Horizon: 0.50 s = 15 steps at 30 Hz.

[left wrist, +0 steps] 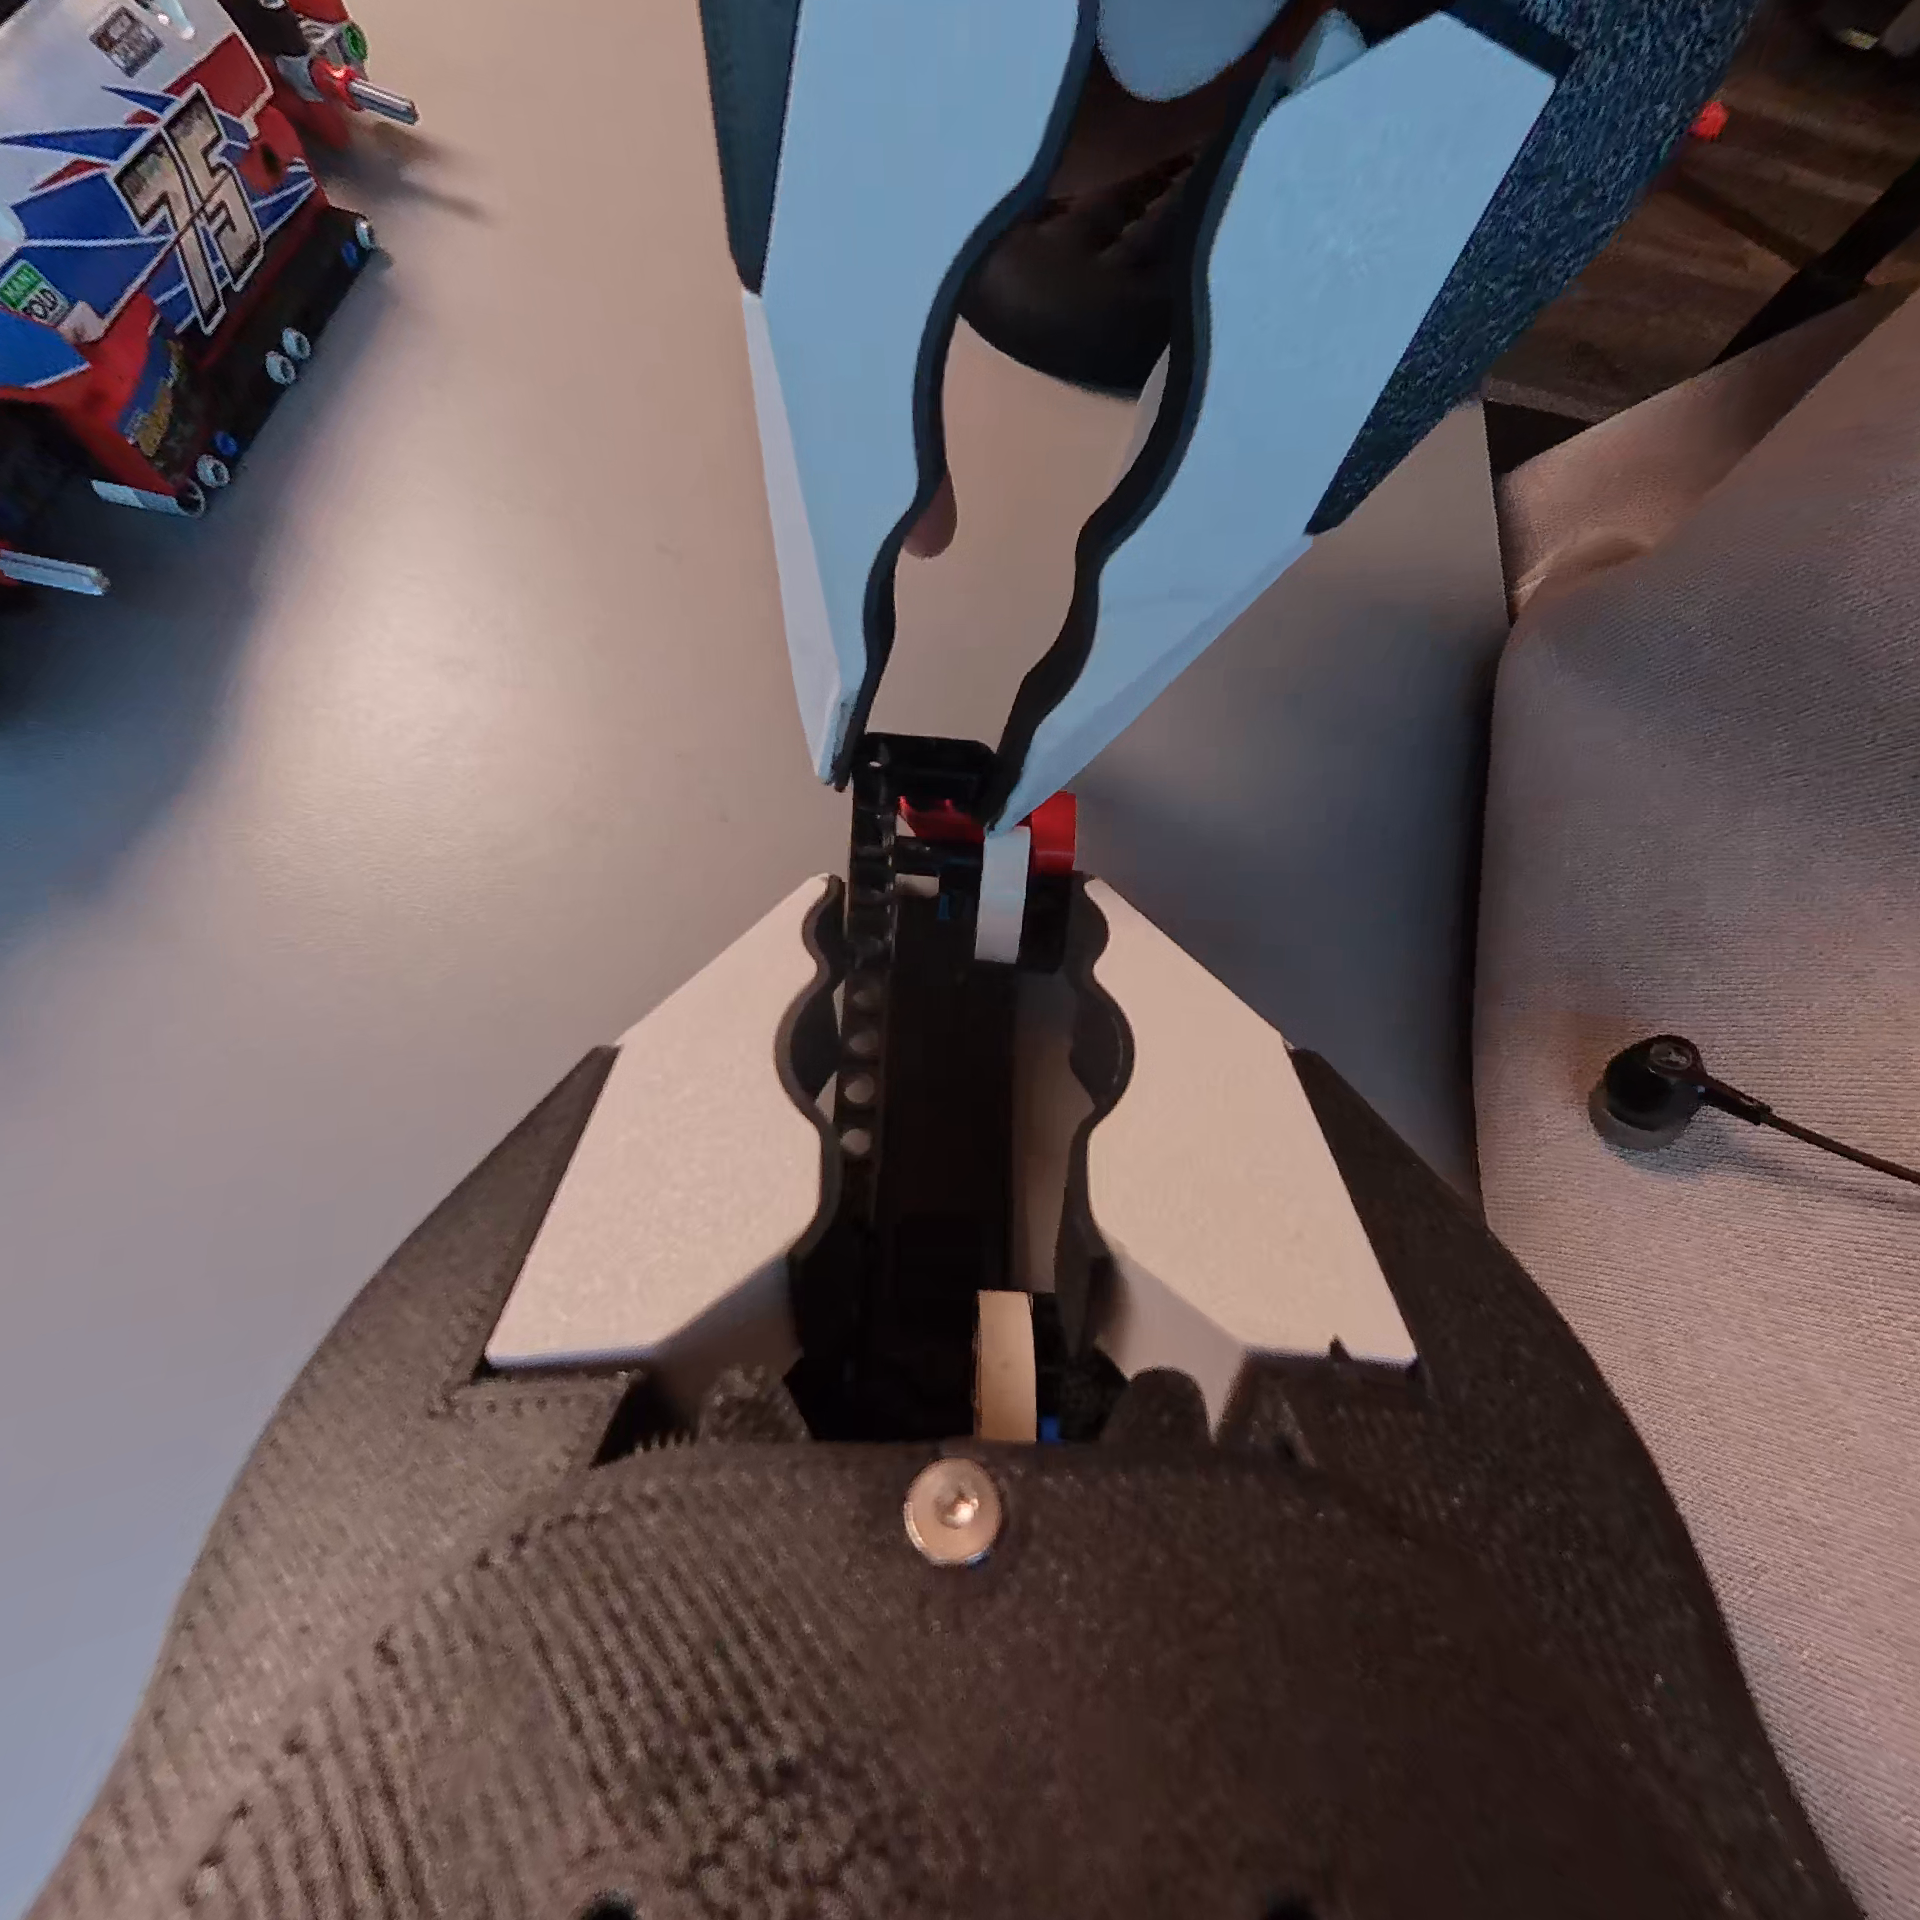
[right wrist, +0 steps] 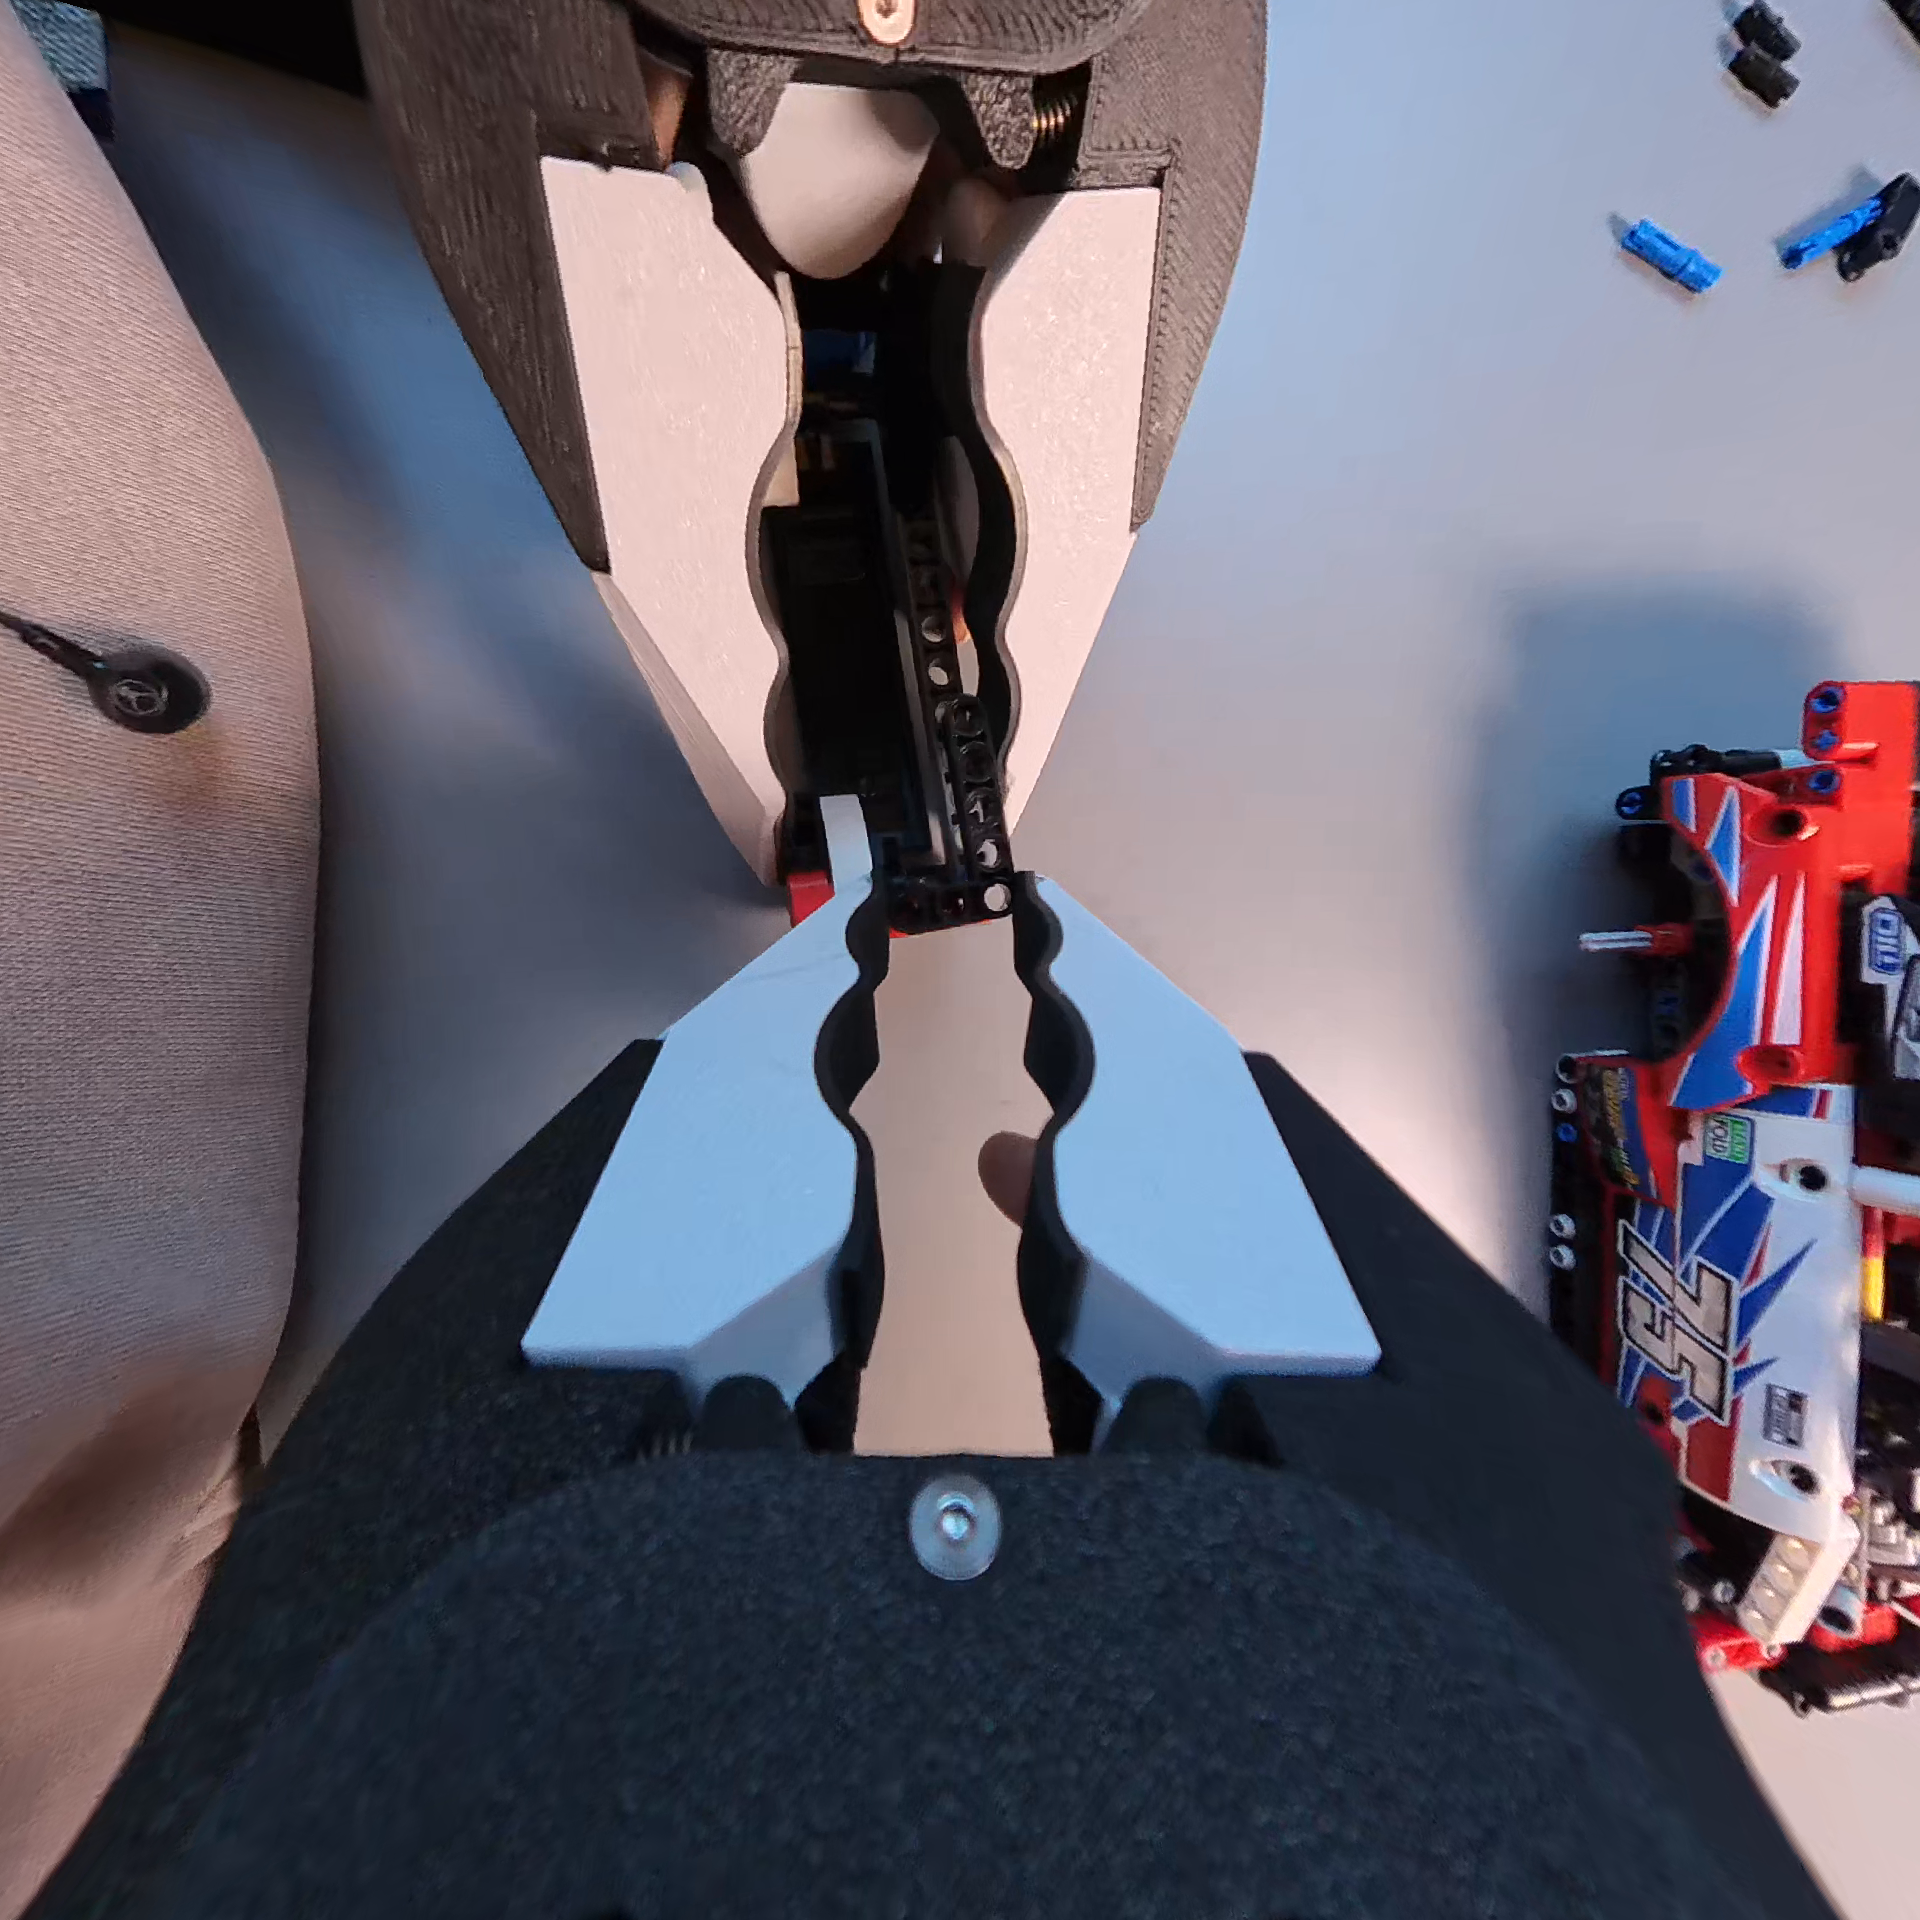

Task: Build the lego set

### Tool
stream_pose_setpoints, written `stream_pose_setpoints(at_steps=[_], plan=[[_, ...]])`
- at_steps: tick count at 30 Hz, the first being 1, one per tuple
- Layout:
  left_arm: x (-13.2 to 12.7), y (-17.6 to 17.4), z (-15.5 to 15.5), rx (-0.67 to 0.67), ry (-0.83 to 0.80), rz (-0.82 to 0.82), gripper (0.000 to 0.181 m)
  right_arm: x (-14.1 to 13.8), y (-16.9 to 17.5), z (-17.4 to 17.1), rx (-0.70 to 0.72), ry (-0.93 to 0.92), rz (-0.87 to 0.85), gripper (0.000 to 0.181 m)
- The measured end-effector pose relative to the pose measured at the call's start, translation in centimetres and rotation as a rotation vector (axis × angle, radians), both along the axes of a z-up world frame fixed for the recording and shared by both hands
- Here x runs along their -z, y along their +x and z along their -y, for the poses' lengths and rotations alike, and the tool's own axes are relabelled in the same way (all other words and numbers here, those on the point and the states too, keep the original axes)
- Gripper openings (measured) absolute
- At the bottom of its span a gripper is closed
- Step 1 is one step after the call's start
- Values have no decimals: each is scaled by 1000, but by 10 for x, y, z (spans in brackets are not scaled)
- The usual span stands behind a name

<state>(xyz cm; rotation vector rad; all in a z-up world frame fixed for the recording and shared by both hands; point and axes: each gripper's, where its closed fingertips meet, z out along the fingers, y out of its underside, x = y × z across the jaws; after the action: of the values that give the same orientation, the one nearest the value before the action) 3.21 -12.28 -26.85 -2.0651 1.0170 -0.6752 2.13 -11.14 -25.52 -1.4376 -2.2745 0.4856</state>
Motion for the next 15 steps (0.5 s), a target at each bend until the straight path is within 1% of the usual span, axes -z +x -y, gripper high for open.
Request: stream_pose_setpoints(at_steps=[1, 3, 15], plan=[[0, 0, 0, -2, 5, 1, 40, 0, 0, 0, 0, 8, 4, 21], [0, 0, 1, -2, 11, -3, 40, 0, 1, 2, -1, 8, 11, 21], [-1, 1, 1, -20, 45, -14, 39, 0, 6, 0, 118, -86, 36, 21]])
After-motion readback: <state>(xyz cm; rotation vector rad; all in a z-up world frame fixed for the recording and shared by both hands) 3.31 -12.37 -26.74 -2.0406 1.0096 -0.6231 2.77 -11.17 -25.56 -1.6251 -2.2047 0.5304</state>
